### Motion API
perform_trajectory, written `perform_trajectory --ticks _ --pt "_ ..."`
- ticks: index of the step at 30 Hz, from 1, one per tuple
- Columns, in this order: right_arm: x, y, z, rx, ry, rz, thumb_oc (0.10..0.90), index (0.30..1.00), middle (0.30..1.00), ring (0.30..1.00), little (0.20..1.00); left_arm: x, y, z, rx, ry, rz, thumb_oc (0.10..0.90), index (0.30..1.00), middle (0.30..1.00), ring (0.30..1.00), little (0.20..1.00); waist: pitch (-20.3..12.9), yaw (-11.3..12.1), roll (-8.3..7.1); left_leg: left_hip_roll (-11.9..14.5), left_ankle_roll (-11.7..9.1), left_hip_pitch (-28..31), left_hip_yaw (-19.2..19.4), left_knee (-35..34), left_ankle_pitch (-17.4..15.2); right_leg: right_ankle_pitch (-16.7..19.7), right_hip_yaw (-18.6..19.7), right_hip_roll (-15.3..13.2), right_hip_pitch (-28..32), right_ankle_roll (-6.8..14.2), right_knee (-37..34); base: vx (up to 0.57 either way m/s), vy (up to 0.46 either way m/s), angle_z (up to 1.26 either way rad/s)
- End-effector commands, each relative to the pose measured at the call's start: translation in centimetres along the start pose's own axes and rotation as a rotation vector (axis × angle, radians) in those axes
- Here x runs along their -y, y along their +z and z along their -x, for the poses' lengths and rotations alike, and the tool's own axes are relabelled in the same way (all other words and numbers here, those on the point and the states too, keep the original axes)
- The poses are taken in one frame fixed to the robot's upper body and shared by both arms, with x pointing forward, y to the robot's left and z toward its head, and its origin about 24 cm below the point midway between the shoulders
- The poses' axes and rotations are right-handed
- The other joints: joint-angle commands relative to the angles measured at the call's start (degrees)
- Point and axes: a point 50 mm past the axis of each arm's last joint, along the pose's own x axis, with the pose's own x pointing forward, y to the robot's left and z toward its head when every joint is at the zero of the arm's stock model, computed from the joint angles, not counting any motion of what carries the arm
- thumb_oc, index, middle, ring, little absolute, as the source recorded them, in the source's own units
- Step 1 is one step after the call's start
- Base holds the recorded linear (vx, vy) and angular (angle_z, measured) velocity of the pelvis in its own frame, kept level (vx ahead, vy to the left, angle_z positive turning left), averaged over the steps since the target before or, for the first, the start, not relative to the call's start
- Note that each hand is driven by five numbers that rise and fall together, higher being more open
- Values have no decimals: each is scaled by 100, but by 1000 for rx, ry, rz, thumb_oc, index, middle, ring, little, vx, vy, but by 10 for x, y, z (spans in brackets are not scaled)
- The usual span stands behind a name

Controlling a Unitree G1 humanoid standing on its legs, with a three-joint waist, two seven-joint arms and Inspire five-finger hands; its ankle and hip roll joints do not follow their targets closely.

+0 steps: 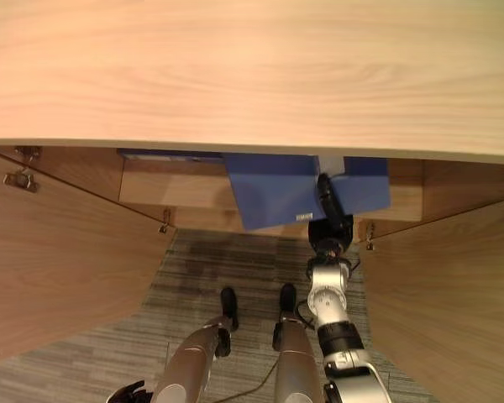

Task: Put the empty folder in the office cabinet

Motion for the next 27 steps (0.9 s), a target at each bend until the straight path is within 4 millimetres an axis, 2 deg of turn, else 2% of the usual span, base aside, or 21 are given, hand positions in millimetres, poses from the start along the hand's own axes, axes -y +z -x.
perform_trajectory --ticks 1,2,3,5,6,7,9,14,15,20,27 --pt "-89 35 -22 224 267 -136 400 300 300 300 300 -24 -31 4 -85 84 -54 800 900 900 900 900 -252 15 47 128 -81 -865 -221 581 -271 -786 -150 89 -243 -26 638 -78 36 2" --pt "-99 40 -26 246 274 -144 400 300 300 300 300 -26 -26 3 -68 86 -62 800 900 900 900 900 -199 30 58 133 -56 -1027 -212 758 -330 -820 -134 49 -376 -29 780 -94 16 3" --pt "-122 54 -34 305 299 -160 400 300 300 300 300 -28 -17 2 -41 93 -84 800 900 900 900 900 -119 84 82 118 -3 -1392 -213 1116 -458 -919 -109 -12 -677 -51 1110 -70 -1 8" --pt "-124 55 -35 308 302 -161 400 300 300 300 300 -27 -15 1 -36 92 -84 800 900 900 900 900 -125 96 83 121 0 -1464 -213 1180 -488 -946 -104 -16 -746 -50 1166 -26 3 12" --pt "-131 62 -38 335 303 -171 400 300 300 300 300 -28 -12 1 -24 93 -95 800 900 900 900 900 -85 112 104 109 12 -1590 -209 1316 -525 -980 -101 -45 -868 -57 1309 -40 4 12" --pt "-150 78 -44 391 311 -199 400 300 300 300 300 -29 -5 0 1 94 -108 800 900 900 900 900 -3 156 147 75 45 -1930 -186 1657 -638 -1076 -81 -79 -1193 -69 1668 -53 -1 8" --pt "-172 96 -48 447 322 -214 400 300 300 300 300 -28 2 0 26 89 -130 800 900 900 900 900 60 227 172 28 75 -2309 -180 2051 -767 -1206 -50 -112 -1563 -106 2069 -18 -5 2" --pt "-192 114 -52 490 332 -206 400 300 300 300 300 -27 6 0 44 84 -141 800 900 900 900 900 67 298 202 -1 96 -2572 -176 2337 -893 -1342 -30 -152 -1831 -122 2370 10 -12 9" --pt "-201 125 -54 517 319 -181 400 300 300 300 300 -29 6 0 49 83 -154 800 900 900 900 900 72 339 212 -36 107 -2658 -177 2448 -933 -1381 -44 -165 -1916 -140 2473 0 0 0" --pt "-207 153 -65 547 232 -116 400 300 300 300 300 -28 8 0 61 73 -166 800 900 900 900 900 98 417 285 -86 113 -2914 -194 2729 -1037 -1486 -36 -207 -2165 -175 2751 0 -9 2" --pt "-199 165 -77 514 111 -7 400 300 300 300 300 -24 17 0 92 58 -186 800 900 900 900 900 153 443 348 -132 119 -3140 -196 2815 -1057 -1523 -59 -227 -2413 -205 2898 -6 -8 2"
